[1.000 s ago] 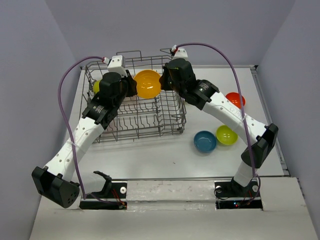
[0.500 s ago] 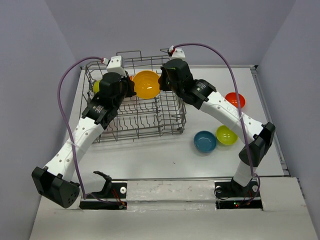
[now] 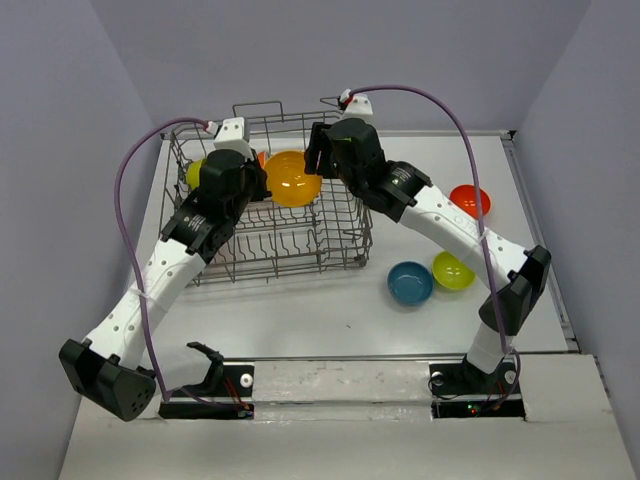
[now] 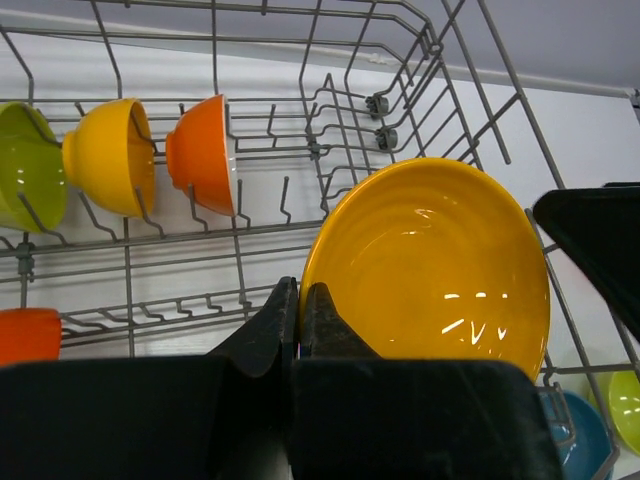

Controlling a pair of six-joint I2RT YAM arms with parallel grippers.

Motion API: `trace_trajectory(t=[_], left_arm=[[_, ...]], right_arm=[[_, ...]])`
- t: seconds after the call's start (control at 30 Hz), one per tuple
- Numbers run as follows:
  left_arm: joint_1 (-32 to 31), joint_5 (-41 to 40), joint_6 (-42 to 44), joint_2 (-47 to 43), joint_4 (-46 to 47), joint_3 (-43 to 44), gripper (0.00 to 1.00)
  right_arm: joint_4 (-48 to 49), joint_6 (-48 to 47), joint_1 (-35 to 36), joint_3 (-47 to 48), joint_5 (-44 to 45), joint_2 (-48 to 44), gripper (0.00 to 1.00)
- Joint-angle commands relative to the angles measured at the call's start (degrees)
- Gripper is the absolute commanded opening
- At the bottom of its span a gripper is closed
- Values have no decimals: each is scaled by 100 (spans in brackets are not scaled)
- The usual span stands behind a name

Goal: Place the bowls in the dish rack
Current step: Pass from the right arm to the left, then insert the bowl into the dish rack.

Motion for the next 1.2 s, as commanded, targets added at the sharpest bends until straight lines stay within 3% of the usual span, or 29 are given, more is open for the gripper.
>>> trace_trajectory(t=[0.0,0.17,0.3,0.53,0.73,0.83,1.17], left_arm=[[-18,-427,66,-311,116,296,0],[-18,-1006,215,-346,-103,401,0],[-18,-2104,461,-372,-463,586,0],[-386,-5309,822,22,-1333,1025,0],[-791,-6963,1226,708,-1809,1184,0],[-932,-7606,1551,1024,-1765,1017,0],[-1187,-7933,1745,1587,-1931,647,0]], right_arm=[[334,-77,60,-115,540,-554,65],[308,-173,60,-326,891,-905,66],[308,-182,60,-730,1076,-1380,65],[124,-279,60,-1390,1533,-2048,65],[97,-323,60,-1785,1797,-2374,66],[97,-323,60,-1961,1903,-2479,65],[115,-288,60,-2260,2026,-2646,66]])
